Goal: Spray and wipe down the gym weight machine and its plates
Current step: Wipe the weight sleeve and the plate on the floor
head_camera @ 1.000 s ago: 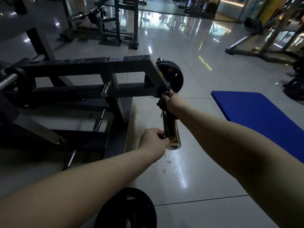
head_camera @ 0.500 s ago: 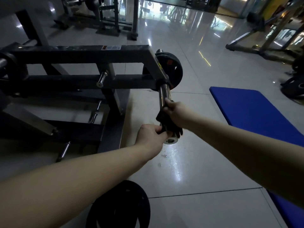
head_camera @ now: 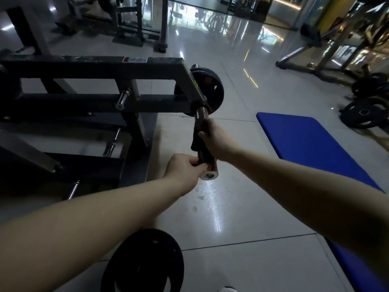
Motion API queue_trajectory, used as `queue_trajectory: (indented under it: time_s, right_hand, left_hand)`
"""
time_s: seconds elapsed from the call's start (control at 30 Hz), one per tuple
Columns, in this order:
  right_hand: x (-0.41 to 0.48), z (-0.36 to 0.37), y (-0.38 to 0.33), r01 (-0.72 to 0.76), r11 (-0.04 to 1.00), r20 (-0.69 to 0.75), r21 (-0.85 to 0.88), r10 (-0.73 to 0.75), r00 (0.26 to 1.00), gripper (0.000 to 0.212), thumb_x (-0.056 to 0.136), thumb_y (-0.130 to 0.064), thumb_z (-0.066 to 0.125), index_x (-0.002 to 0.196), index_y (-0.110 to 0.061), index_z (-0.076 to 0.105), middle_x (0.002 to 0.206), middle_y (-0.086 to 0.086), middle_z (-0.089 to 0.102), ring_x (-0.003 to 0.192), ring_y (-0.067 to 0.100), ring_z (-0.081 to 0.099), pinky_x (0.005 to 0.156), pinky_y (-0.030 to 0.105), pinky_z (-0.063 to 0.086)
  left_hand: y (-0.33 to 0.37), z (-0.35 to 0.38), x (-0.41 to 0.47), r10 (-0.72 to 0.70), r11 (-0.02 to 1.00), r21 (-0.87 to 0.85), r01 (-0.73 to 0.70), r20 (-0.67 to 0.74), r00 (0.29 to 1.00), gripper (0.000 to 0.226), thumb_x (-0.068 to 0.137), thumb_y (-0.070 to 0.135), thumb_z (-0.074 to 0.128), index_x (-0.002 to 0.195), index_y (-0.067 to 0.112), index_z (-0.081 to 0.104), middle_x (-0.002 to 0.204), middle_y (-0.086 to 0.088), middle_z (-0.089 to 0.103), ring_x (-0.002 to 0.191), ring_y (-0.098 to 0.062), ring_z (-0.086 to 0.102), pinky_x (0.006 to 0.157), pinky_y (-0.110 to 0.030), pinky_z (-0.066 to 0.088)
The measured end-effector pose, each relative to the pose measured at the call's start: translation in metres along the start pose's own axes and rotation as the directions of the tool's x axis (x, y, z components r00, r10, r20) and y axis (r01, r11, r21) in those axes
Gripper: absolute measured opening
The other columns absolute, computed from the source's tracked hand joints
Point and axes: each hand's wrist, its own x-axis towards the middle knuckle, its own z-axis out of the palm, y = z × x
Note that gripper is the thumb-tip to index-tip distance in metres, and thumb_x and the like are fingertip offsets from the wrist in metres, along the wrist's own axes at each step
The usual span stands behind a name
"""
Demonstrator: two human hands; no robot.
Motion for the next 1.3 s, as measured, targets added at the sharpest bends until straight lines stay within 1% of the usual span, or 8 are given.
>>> queue_trajectory:
  time_s: [0.17,0.37,0.5,0.63,0.73,0.97,1.07,1.3]
  right_hand:
    - [-0.021,-0.004,0.021,0.082,0.995,0.077,-0.059,-0.077,0.994,0.041,0.105,-0.014,0.052,0.144,-0.026,0.059,0.17,-0.001,0.018,0.154,0.023,0.021,0.126,0.038,0.019]
    - [0.064,0.0,0.009,0.073,0.995,-0.012,-0.069,-0.074,0.997,0.035,0.103,-0.015,0.054,0.134,-0.022,0.067,0.167,-0.006,0.025,0.154,0.023,0.024,0.125,0.03,0.019]
    - [0.085,0.005,0.005,0.087,0.988,-0.047,-0.131,-0.094,0.994,0.036,0.103,-0.018,0.052,0.135,-0.024,0.067,0.167,-0.007,0.027,0.149,0.022,0.034,0.115,0.023,0.028]
    - [0.057,0.002,0.001,0.09,0.987,-0.002,-0.134,-0.091,0.996,0.038,0.103,-0.016,0.052,0.138,-0.024,0.064,0.168,-0.003,0.023,0.154,0.027,0.023,0.125,0.031,0.018]
    - [0.013,0.002,-0.001,0.083,0.994,0.006,-0.073,-0.083,0.997,0.039,0.104,-0.014,0.052,0.141,-0.021,0.061,0.17,-0.001,0.018,0.156,0.027,0.015,0.125,0.032,0.013]
    - [-0.091,0.002,0.005,-0.046,0.981,-0.006,0.188,0.048,0.999,0.039,0.105,-0.01,0.053,0.139,-0.027,0.063,0.16,-0.006,0.04,0.138,0.013,0.05,0.11,0.02,0.042]
    - [-0.08,-0.001,-0.005,-0.096,0.949,0.015,0.299,0.096,0.995,0.028,0.106,-0.013,0.052,0.129,-0.016,0.068,0.123,0.004,0.069,0.104,0.011,0.071,0.083,0.021,0.057]
    - [0.006,0.001,-0.024,-0.149,0.985,-0.142,0.09,0.161,0.977,0.049,0.098,-0.023,0.064,0.146,-0.027,0.055,0.133,0.006,0.066,0.111,0.024,0.066,0.098,0.033,0.053]
  left_hand:
    - [-0.007,0.002,0.004,0.005,1.0,-0.007,-0.005,-0.01,1.0,0.029,0.09,0.03,0.077,0.065,0.017,0.071,0.053,0.01,0.049,0.053,-0.008,0.038,0.045,-0.017,0.027]
    - [-0.006,0.005,0.001,0.011,0.999,-0.034,-0.011,-0.011,1.0,0.02,0.087,0.031,0.078,0.096,0.013,0.081,0.086,-0.013,0.073,0.071,-0.012,0.056,0.067,-0.026,0.044]
    - [-0.002,0.001,0.001,0.0,1.0,0.001,0.0,-0.017,1.0,0.014,0.089,0.03,0.077,0.099,0.021,0.081,0.087,-0.005,0.075,0.078,-0.014,0.066,0.071,-0.026,0.049]
    - [-0.001,0.0,0.0,-0.034,0.999,0.021,0.034,-0.011,0.999,0.011,0.088,0.031,0.077,0.079,0.026,0.074,0.088,-0.003,0.074,0.08,-0.017,0.064,0.076,-0.03,0.049]
    - [0.0,0.002,-0.003,-0.038,0.999,0.011,0.039,-0.037,0.999,0.015,0.088,0.033,0.077,0.092,0.018,0.078,0.085,0.001,0.074,0.081,-0.015,0.068,0.069,-0.027,0.05]
    - [-0.011,0.005,-0.014,0.029,0.999,0.024,-0.027,-0.064,0.998,0.015,0.087,0.032,0.078,0.08,0.019,0.076,0.074,0.005,0.072,0.074,-0.014,0.066,0.068,-0.03,0.051]
    - [-0.014,0.003,-0.014,0.063,0.997,0.041,-0.06,-0.074,0.995,0.016,0.09,0.029,0.075,0.082,0.015,0.078,0.078,-0.007,0.071,0.071,-0.017,0.063,0.066,-0.031,0.049]
    - [-0.015,0.002,-0.005,-0.008,0.999,-0.035,0.005,-0.086,0.996,0.008,0.089,0.024,0.077,0.096,0.021,0.079,0.089,0.003,0.075,0.091,-0.016,0.07,0.084,-0.033,0.057]
